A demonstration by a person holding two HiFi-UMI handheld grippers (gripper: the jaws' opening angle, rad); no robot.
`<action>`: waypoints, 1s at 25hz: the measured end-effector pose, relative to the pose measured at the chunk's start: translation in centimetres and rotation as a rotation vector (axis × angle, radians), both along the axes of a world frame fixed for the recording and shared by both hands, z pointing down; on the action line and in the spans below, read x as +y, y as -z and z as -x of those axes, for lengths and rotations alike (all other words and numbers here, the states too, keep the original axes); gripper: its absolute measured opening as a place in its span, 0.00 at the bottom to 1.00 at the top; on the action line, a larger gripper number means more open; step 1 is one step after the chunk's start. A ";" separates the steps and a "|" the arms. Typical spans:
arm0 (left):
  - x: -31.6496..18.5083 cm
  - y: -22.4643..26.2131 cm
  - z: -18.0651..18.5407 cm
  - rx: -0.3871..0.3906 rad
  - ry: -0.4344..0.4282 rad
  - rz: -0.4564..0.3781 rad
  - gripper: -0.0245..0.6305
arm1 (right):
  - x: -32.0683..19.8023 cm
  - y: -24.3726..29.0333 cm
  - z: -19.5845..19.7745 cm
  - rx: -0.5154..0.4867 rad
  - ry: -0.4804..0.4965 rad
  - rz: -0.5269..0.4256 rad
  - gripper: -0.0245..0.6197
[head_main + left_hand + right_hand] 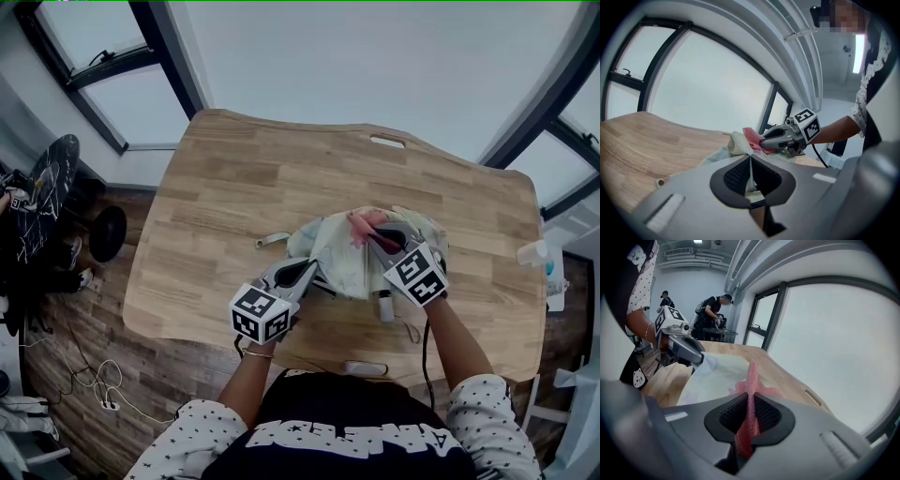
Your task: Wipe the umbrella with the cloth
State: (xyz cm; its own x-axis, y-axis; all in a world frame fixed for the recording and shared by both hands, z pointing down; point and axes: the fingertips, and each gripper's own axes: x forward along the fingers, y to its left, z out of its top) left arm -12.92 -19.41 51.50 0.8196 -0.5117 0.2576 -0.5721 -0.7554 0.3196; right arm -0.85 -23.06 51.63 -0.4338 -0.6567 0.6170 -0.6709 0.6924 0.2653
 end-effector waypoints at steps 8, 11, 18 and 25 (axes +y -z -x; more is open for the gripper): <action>-0.1 0.1 -0.1 -0.007 0.000 -0.004 0.04 | 4.3 -2.4 0.5 -0.024 0.051 0.062 0.12; 0.0 0.1 -0.1 -0.009 0.001 -0.007 0.04 | 5.5 -2.8 0.6 -0.020 0.069 0.075 0.12; 0.0 0.3 -0.2 -0.007 0.001 -0.010 0.04 | 7.6 -3.4 1.2 -0.012 0.103 0.098 0.12; 0.2 0.4 -0.3 -0.001 -0.002 -0.016 0.04 | 10.4 -4.1 2.4 -0.007 0.156 0.146 0.12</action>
State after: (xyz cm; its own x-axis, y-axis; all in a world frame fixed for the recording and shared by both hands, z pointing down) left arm -12.57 -19.18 51.06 0.8204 -0.5139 0.2505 -0.5708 -0.7618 0.3064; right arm -3.21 -12.63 55.72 -0.5280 -0.4851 0.6970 -0.5540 0.8188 0.1502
